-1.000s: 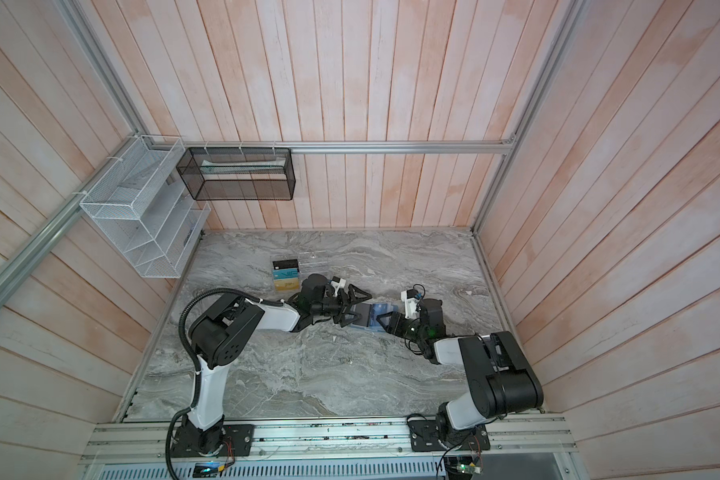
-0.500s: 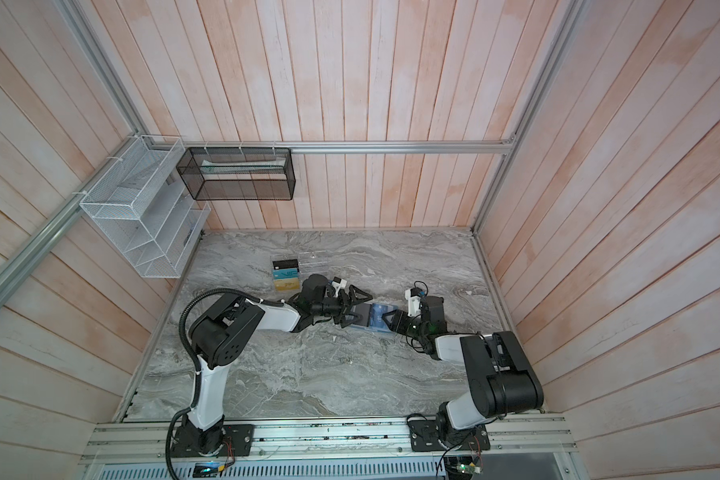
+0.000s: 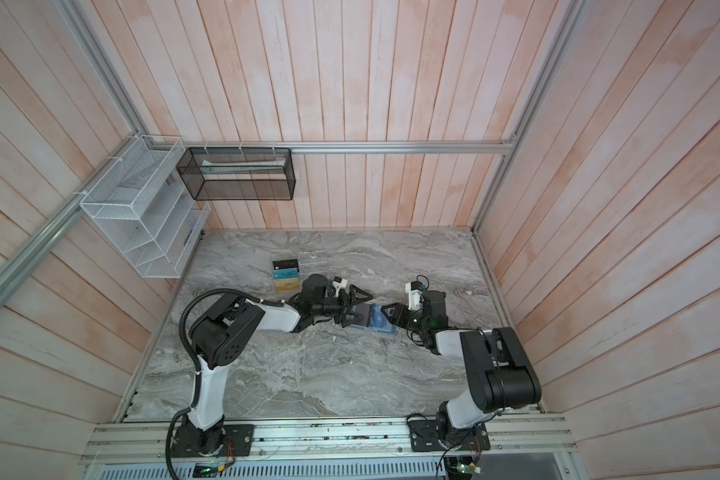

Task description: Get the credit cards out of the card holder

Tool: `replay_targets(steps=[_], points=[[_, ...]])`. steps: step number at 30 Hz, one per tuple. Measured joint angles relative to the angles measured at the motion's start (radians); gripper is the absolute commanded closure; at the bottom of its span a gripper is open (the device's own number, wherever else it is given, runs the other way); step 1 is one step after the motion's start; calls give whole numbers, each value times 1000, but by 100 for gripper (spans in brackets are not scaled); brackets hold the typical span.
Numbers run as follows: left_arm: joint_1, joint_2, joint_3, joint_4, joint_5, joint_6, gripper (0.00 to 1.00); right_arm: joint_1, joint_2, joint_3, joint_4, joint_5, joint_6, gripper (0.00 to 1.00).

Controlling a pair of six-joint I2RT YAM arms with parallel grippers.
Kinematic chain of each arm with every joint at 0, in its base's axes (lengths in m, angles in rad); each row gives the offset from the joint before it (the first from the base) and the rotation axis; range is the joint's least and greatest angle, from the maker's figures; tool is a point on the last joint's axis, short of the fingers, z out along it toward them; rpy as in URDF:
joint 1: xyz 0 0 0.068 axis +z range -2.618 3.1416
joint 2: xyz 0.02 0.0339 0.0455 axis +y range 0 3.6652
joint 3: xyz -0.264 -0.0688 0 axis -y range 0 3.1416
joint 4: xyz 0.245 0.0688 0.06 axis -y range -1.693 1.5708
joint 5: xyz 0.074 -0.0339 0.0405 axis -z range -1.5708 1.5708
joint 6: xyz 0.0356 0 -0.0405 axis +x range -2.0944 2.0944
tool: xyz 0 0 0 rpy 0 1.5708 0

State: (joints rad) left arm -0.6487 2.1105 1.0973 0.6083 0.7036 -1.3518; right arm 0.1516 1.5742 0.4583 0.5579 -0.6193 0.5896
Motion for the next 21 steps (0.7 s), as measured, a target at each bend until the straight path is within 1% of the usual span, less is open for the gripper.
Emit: replay_targets(steps=[4, 14, 19, 21], points=[[0, 0, 0, 1, 6, 0, 0, 0, 51, 0, 29, -17, 18, 54], [1, 19, 45, -10, 38, 8, 0, 0, 66, -22, 93, -19, 32, 54], [1, 34, 71, -35, 49, 30, 0, 0, 82, -25, 119, -19, 34, 56], [1, 50, 91, -63, 51, 52, 2, 0, 87, -27, 130, -19, 34, 56]])
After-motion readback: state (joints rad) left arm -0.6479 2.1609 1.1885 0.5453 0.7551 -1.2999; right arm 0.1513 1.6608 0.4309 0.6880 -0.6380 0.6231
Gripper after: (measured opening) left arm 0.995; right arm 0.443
